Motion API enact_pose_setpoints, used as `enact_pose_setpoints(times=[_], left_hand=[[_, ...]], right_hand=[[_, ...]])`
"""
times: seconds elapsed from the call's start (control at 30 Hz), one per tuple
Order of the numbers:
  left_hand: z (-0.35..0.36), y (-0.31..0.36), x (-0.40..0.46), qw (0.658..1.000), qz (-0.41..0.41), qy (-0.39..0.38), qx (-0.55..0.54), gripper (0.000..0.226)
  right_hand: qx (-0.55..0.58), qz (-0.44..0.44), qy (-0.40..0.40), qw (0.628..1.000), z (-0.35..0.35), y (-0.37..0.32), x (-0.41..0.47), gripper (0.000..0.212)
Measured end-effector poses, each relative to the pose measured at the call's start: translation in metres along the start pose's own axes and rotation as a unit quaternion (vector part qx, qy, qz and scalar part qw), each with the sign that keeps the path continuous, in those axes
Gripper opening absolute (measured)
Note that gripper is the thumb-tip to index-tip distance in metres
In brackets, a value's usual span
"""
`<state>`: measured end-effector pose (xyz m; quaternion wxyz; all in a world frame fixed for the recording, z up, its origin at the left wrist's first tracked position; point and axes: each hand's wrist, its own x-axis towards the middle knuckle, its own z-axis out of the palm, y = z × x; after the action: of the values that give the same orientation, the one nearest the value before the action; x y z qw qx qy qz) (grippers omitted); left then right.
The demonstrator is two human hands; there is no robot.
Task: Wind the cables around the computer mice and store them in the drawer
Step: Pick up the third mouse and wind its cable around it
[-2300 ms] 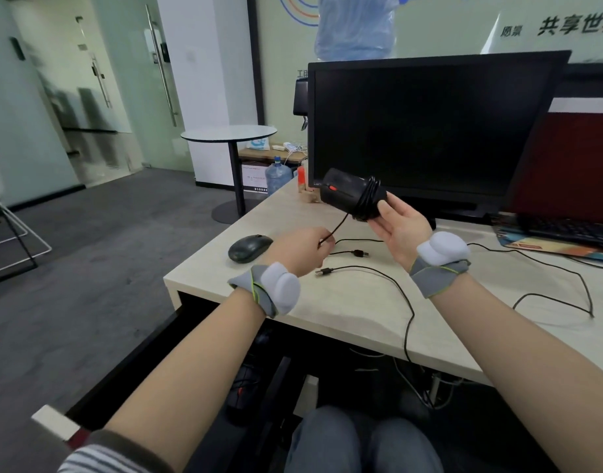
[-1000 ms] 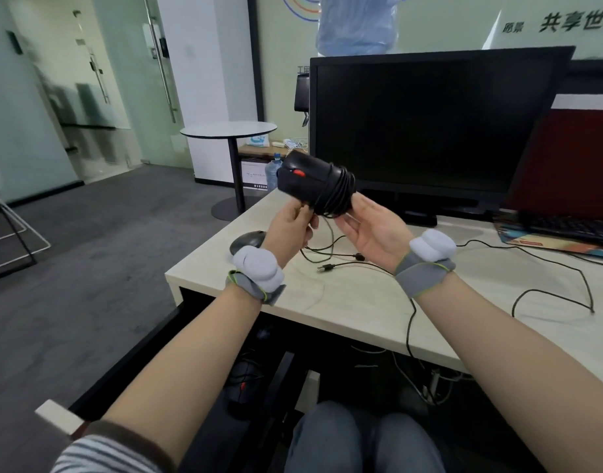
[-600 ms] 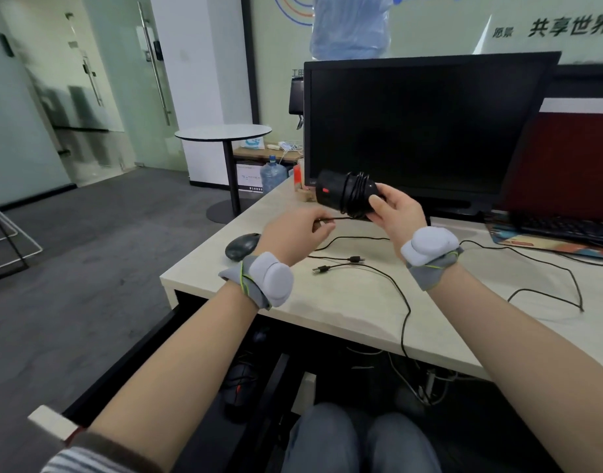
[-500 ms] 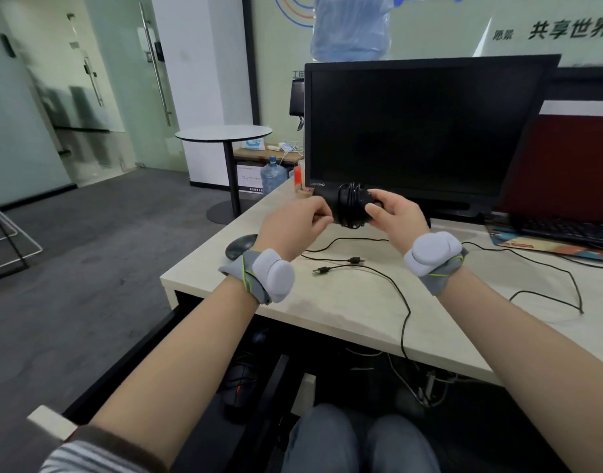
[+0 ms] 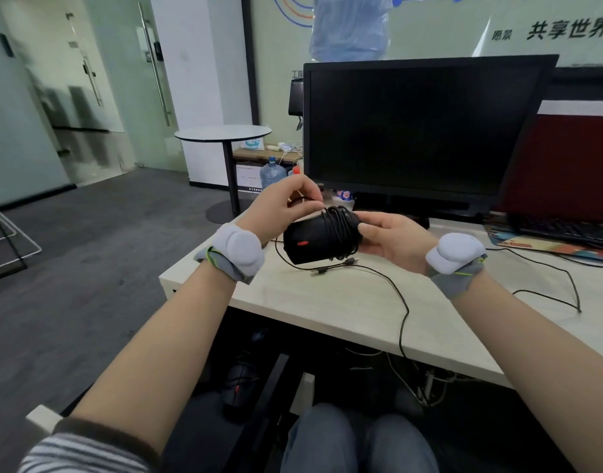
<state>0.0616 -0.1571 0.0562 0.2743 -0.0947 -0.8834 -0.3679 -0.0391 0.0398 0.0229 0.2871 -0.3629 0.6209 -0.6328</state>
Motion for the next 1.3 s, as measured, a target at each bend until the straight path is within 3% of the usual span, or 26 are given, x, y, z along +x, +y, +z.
enact_pose_setpoints(times=[0.17, 0.27, 0.37, 0.47, 0.63, 0.8, 0.93, 1.07, 1.3], left_hand=[[0.004, -0.007, -0.005, 0.975, -0.074, -0.028, -0.206, 0.023], [0.008, -0.01, -0.012, 0.962, -0.117, -0.013, -0.245, 0.025], [0.021, -0.011, -0.011, 0.965, -0.164, 0.068, -0.191, 0.031], [0.033, -0.006, -0.002, 0.958, -0.227, 0.096, -0.147, 0.038], [0.042, -0.009, -0.009, 0.973, -0.191, -0.035, -0.127, 0.026], [0.045, -0.003, -0.011, 0.981, -0.186, -0.058, -0.026, 0.018], [0.044, 0.001, -0.011, 0.979, -0.175, -0.082, 0.07, 0.018], [0.039, 0.006, -0.007, 0.977, -0.13, -0.04, 0.162, 0.021], [0.029, 0.012, 0.002, 0.981, -0.078, -0.063, 0.166, 0.018]], right_hand=[[0.108, 0.022, -0.058, 0.992, 0.005, 0.004, -0.004, 0.033], [0.185, 0.011, -0.061, 0.981, 0.013, 0.006, -0.001, 0.031], [0.255, -0.021, -0.016, 0.967, 0.023, 0.006, 0.004, 0.024], [0.27, -0.049, 0.032, 0.961, 0.033, 0.005, 0.01, 0.023], [0.307, -0.099, 0.15, 0.935, 0.036, 0.001, 0.019, 0.025], [0.316, -0.137, 0.246, 0.906, 0.019, -0.001, 0.022, 0.033], [0.173, -0.148, 0.29, 0.93, 0.004, 0.005, 0.02, 0.035], [0.008, -0.151, 0.29, 0.945, -0.004, 0.011, 0.018, 0.031], [-0.159, -0.125, 0.242, 0.949, -0.003, 0.01, 0.018, 0.032]])
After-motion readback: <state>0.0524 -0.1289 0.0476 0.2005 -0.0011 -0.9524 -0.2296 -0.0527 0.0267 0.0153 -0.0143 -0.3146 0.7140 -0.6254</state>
